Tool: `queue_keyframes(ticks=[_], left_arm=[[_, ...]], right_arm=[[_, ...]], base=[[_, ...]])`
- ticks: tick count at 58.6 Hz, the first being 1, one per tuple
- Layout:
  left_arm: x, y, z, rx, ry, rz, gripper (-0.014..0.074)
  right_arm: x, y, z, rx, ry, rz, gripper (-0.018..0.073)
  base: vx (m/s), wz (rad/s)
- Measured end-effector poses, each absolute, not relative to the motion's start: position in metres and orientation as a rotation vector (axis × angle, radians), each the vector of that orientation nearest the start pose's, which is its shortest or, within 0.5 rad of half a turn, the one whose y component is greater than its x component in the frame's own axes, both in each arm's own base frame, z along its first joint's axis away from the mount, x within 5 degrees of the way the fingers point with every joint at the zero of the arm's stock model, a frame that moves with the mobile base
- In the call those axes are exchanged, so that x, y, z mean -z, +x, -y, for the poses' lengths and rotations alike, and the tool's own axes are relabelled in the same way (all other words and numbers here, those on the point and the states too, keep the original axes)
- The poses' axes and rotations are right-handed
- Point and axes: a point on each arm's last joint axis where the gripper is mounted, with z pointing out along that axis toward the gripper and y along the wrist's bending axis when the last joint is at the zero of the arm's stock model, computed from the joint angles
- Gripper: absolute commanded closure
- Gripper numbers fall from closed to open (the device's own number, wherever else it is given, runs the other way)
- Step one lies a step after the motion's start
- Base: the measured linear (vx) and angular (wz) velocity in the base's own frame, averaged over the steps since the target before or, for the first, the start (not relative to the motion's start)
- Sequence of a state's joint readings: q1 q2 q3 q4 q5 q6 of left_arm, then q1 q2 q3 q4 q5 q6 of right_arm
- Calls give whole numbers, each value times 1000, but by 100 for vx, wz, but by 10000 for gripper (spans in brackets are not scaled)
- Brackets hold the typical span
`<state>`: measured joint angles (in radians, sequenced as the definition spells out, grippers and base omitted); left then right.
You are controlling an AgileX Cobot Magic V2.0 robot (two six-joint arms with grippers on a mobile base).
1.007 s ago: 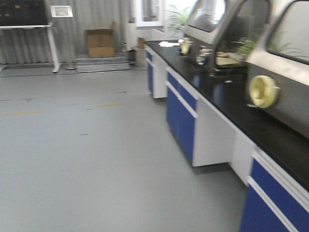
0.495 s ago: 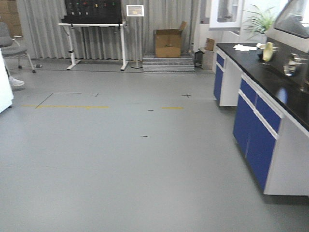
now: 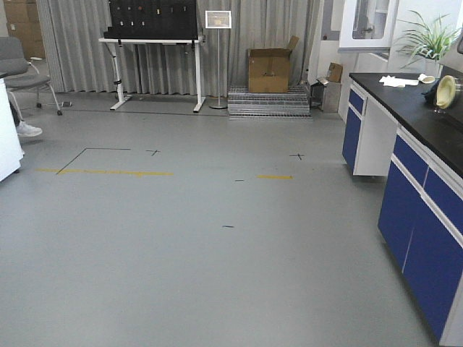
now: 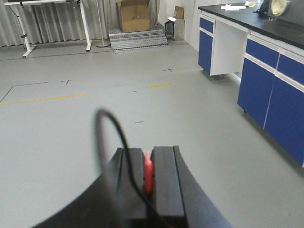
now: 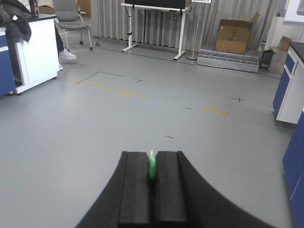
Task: Sort red and green spoons into left cabinet
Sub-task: 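Drive the base along the bench toward the cabinet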
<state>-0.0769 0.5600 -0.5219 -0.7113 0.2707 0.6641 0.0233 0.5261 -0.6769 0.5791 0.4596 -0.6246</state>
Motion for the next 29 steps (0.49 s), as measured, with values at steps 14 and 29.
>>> queue_keyframes(ticks=[14,29], left_arm=[[-326,117,25,230,171,-1723,597],[-326,117,25,230,171,-1723,597]], right_arm=[[-365,100,-24,-159,-281,-1700,562],[-365,100,-24,-159,-281,-1700,562]], base=[[61,-1],[66,8]])
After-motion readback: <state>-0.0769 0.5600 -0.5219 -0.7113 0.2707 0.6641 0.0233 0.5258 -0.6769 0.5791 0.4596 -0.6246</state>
